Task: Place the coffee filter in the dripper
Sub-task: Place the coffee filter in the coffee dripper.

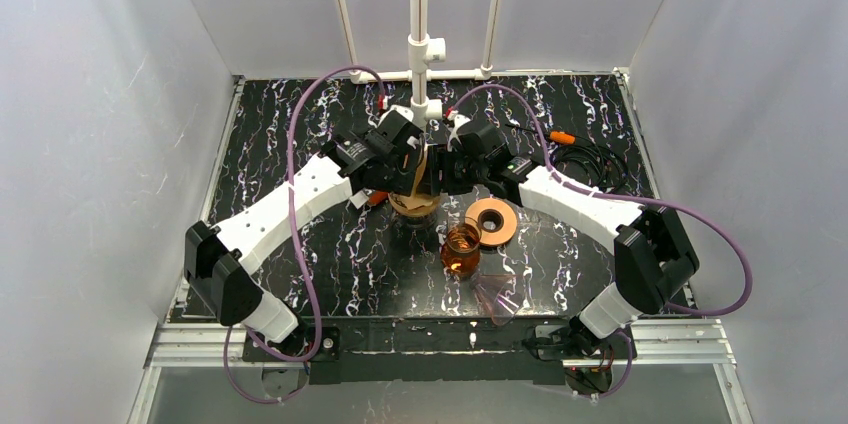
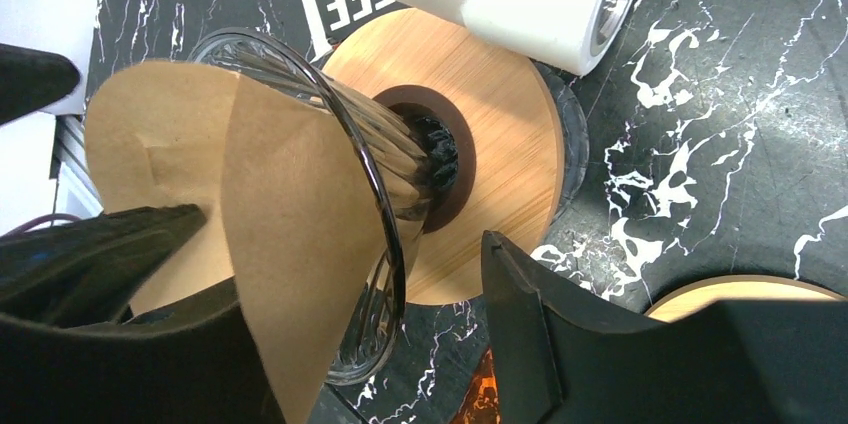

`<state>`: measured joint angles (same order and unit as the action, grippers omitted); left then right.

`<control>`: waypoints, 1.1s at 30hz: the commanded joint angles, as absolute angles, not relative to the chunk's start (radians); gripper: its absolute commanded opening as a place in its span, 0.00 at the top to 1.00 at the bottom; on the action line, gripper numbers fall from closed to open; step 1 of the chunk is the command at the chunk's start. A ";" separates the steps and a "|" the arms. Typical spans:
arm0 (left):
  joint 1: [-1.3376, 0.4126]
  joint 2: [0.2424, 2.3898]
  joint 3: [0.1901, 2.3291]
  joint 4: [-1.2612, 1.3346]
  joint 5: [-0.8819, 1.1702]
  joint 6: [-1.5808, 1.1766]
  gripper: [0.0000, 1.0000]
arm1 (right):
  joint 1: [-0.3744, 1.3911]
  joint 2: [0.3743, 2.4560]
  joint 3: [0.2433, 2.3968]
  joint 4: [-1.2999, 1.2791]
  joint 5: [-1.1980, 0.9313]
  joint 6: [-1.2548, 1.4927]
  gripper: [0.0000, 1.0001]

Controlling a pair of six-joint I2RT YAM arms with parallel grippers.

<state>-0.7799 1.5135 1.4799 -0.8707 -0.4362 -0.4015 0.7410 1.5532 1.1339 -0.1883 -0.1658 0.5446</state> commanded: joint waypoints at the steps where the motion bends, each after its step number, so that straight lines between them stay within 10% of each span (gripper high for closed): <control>1: -0.754 1.484 1.422 -0.817 -0.402 -0.421 0.29 | 0.743 1.549 1.184 -0.190 -0.143 0.530 0.35; 21: -0.579 1.358 1.193 -0.601 -0.155 -0.503 0.30 | 0.693 1.545 1.144 -0.187 -0.153 0.549 0.62; 33: -0.574 1.408 1.232 -0.567 -0.066 -0.502 0.21 | 0.690 1.548 1.153 -0.156 -0.201 0.548 0.42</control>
<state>-0.5797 1.4059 1.2049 -0.5781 -0.1051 -0.4992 0.6956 1.5604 1.1385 -0.1909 -0.1822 0.5503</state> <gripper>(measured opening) 0.777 0.547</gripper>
